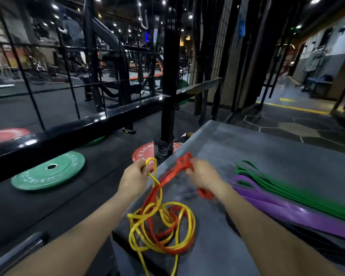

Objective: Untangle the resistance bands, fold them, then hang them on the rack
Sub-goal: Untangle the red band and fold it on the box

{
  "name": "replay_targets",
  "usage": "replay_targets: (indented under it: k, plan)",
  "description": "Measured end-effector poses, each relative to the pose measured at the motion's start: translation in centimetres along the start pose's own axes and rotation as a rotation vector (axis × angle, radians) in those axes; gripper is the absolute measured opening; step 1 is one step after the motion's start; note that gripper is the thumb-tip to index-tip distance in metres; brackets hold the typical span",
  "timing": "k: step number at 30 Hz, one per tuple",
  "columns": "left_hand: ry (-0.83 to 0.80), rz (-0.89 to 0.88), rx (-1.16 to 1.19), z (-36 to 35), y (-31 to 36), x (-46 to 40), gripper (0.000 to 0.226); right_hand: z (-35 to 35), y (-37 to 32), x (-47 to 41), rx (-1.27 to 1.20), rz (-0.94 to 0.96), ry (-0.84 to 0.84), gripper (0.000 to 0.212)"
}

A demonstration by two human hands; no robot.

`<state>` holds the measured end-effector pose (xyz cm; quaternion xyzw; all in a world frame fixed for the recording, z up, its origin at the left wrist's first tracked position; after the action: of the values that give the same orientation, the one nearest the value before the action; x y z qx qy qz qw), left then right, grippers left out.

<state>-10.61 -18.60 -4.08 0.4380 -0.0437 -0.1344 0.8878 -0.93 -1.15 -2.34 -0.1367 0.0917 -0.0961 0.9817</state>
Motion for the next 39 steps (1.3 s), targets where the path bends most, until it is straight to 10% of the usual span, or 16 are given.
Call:
replay_targets:
  k: [13,22,26,31,36,39]
  plan:
    - [0.135,-0.234,0.113,5.2,15.1,0.1,0.008,17.8,-2.1,0.3,-0.502,-0.003,0.45,0.036]
    - [0.102,-0.016,-0.163,6.1,13.5,1.2,0.021,21.9,-2.9,1.9,-0.89,-0.026,0.631,0.033]
    - [0.234,-0.316,0.057,7.9,16.9,3.3,0.044,22.9,-4.2,1.6,-0.951,-0.02,0.616,0.031]
    - [-0.237,-0.436,0.374,4.8,20.9,5.2,0.047,23.3,-6.9,1.6,-0.867,0.056,0.534,0.019]
    - [-0.223,-0.382,0.308,2.6,18.6,5.3,0.004,25.8,-6.7,2.3,-0.872,0.116,0.67,0.024]
    - [-0.422,-0.307,0.461,2.0,18.0,6.0,0.019,26.1,-6.0,3.1,-0.899,0.112,0.732,0.022]
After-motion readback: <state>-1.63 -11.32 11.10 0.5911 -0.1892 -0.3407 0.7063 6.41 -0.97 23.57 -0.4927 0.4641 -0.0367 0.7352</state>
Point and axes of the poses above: each hand's wrist, its own x-axis away from the middle knuckle, its own z-axis out of the back of the hand, y = z × x, the point moved 7 cm from there along -x, towards the middle knuckle, and after that the axes turned 12 degrees about z, right-handed, at the moved point
